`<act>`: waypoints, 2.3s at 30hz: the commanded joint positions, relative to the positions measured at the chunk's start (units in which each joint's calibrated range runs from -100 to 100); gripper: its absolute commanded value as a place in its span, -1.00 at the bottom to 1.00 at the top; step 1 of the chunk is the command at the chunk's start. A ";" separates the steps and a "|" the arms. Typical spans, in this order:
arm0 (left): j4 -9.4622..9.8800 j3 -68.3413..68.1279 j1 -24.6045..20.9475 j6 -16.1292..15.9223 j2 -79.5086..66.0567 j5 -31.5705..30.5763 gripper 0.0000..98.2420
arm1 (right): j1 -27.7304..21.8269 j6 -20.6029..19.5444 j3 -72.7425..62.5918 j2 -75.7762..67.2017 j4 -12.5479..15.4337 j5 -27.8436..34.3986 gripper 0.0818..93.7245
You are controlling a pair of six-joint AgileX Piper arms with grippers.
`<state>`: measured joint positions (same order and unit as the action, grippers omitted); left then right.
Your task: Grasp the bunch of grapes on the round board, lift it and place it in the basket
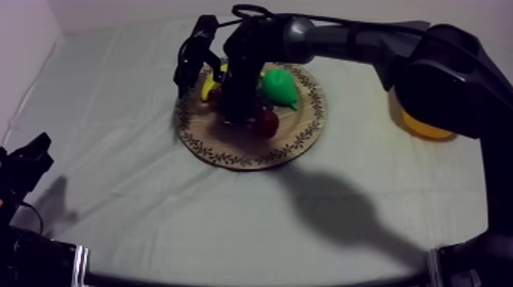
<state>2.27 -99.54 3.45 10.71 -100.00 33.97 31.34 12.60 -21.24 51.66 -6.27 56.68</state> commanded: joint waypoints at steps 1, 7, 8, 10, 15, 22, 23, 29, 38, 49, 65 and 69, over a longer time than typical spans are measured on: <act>0.00 -0.02 -0.01 0.01 0.00 -0.01 -1.00 | 0.04 -0.24 0.85 -0.60 -0.04 -0.15 -0.17; 0.00 -0.02 -0.01 0.01 0.00 -0.01 -1.00 | 0.03 -0.47 5.27 -5.45 0.07 -1.73 -0.15; 0.00 -0.02 -0.01 0.01 0.00 -0.01 -1.00 | -0.03 -0.41 6.07 -6.63 0.19 -1.84 -0.15; 0.00 -0.02 -0.01 0.01 0.00 -0.01 -1.00 | -0.17 -0.30 7.61 -9.20 0.45 -1.96 -0.15; 0.00 -0.02 -0.01 0.01 0.00 -0.01 -1.00 | -0.39 -0.50 12.35 -16.77 0.60 -2.41 -0.16; 0.00 -0.02 -0.01 0.01 0.00 -0.01 -1.00 | -0.68 -2.02 21.27 -29.29 -0.14 -2.18 -0.14; 0.00 -0.02 -0.01 0.01 0.00 -0.01 -1.00 | -0.78 -2.24 22.88 -31.32 -0.28 -2.07 -0.14; 0.00 -0.02 -0.01 0.01 0.00 -0.01 -1.00 | -2.57 -2.90 34.15 -44.60 -0.67 -2.71 -0.14; 0.00 -0.02 -0.01 0.01 0.00 -0.01 -1.00 | -9.13 -3.05 44.42 -61.45 1.50 2.36 -0.15; 0.00 -0.02 -0.01 0.01 0.00 -0.01 -1.00 | -17.01 -8.68 48.75 -72.52 1.18 7.67 -0.09; 0.00 -0.02 -0.01 0.01 0.00 -0.01 -1.00 | -20.32 -22.13 56.34 -71.96 -5.78 6.14 -0.12; 0.00 -0.02 -0.01 0.01 0.00 -0.01 -1.00 | -23.38 -23.35 56.67 -70.21 -6.76 3.72 -0.15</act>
<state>2.27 -99.54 3.45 10.71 -100.00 33.97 9.33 -10.26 35.50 -18.98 -12.76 60.85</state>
